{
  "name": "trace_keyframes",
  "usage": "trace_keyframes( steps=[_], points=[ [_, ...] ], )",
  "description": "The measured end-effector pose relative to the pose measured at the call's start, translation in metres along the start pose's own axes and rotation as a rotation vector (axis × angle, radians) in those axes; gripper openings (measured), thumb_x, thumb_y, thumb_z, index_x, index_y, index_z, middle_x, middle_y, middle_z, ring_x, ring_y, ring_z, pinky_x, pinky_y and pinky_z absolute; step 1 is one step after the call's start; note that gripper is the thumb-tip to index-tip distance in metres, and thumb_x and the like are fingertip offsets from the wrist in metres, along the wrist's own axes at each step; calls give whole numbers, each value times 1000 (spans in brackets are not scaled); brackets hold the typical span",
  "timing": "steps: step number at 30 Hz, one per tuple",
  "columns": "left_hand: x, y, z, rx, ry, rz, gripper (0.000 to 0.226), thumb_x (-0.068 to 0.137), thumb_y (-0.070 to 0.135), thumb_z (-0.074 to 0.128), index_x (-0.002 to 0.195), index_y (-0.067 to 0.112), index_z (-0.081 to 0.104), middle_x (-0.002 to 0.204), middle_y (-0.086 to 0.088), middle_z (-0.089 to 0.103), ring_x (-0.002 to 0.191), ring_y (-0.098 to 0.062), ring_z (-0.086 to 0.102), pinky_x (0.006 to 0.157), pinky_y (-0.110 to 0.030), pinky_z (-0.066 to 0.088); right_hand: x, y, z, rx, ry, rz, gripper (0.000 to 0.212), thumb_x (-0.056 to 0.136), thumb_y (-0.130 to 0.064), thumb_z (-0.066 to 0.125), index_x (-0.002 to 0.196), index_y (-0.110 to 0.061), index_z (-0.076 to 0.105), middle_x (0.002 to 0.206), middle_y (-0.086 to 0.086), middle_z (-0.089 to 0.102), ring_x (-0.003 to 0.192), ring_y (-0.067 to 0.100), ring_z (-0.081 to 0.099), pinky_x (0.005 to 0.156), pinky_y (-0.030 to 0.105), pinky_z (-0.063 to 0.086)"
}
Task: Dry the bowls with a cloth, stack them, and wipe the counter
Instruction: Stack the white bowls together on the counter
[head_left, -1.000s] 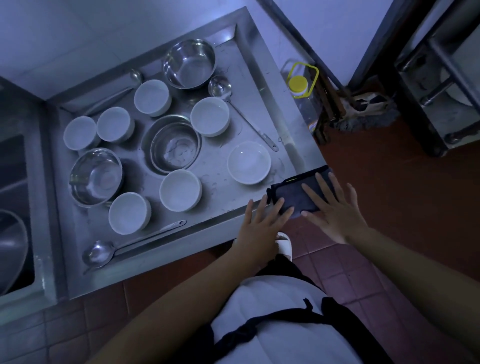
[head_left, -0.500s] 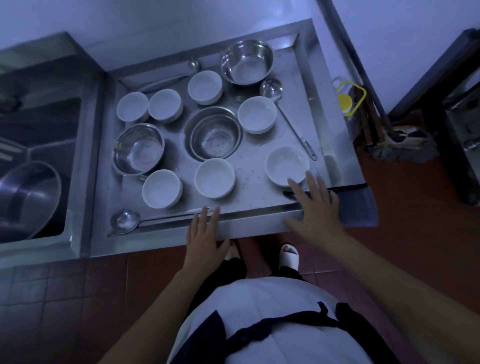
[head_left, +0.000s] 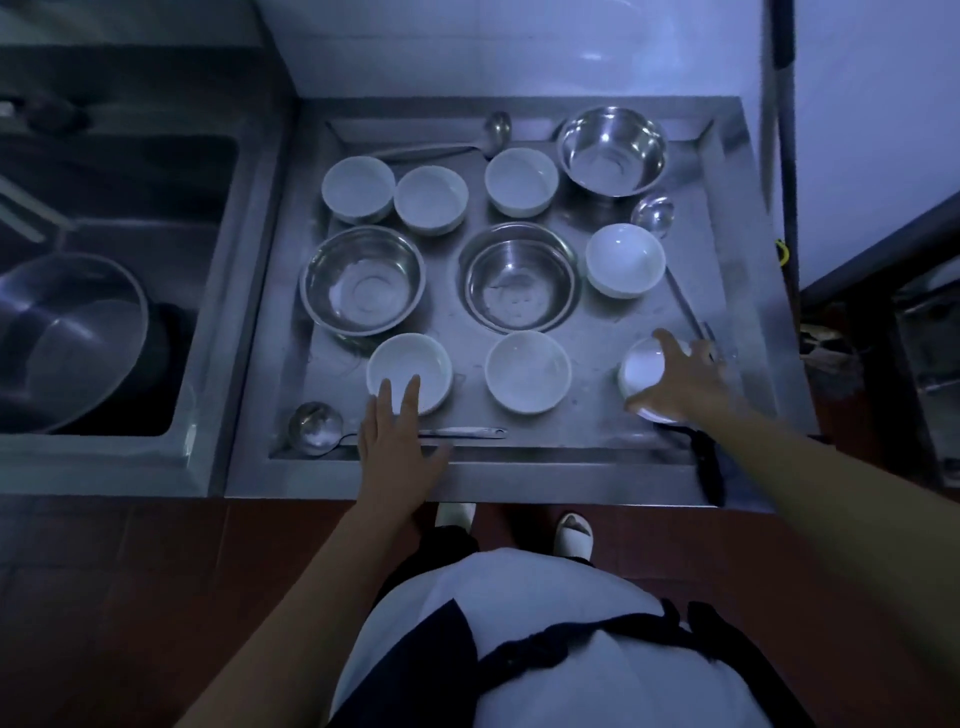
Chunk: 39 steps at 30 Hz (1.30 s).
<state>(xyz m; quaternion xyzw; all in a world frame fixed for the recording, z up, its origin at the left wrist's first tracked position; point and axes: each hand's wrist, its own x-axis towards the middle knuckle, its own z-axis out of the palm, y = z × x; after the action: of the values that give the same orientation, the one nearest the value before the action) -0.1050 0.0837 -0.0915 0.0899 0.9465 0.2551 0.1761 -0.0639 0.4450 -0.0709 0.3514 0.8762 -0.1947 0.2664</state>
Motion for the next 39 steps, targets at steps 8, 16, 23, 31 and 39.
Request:
trace_keyframes(
  steps=[8, 16, 23, 31, 39],
  points=[
    [71, -15, -13, 3, -86, -45, 118, 76, 55, 80, 162, 24, 5, 167, -17, -1, 154, -38, 4, 123, -54, 12, -52, -113, 21, -14, 58, -210, 119, 63, -43, 91, 154, -44, 13, 160, 6, 7, 140, 42, 21, 103, 50, 40],
    [80, -24, -16, -15, -169, 13, 115, 80, 46, 80, 162, 25, 1, 167, -15, -6, 152, -39, -1, 120, -56, 16, -38, -157, 54, -5, 23, -81, 118, 64, -37, 89, 153, -45, 13, 157, 2, 3, 140, 45, 14, 104, 57, 44],
    [78, -40, -26, -56, -201, 101, 109, 81, 36, 80, 162, 23, 8, 167, -16, -3, 152, -40, 0, 118, -58, 21, -34, -167, 55, -40, -10, -61, 120, 66, -38, 90, 154, -46, 9, 160, 4, 0, 144, 47, 7, 108, 61, 38],
    [99, -24, -63, -163, -99, 238, 80, 90, 28, 73, 157, 17, 32, 164, -16, 18, 151, -34, 13, 122, -44, 15, -38, -157, 59, -19, 1, -1, 123, 64, -39, 91, 155, -46, 9, 159, 5, 1, 143, 48, 9, 109, 57, 38],
    [246, 11, -125, -14, -49, 115, 85, 86, 39, 74, 157, 18, 32, 164, -18, 21, 152, -35, 16, 124, -44, 14, -39, -147, 62, 69, -27, 12, 123, 66, -48, 89, 154, -51, 4, 163, -1, -6, 146, 44, 7, 109, 58, 36]
  ],
)
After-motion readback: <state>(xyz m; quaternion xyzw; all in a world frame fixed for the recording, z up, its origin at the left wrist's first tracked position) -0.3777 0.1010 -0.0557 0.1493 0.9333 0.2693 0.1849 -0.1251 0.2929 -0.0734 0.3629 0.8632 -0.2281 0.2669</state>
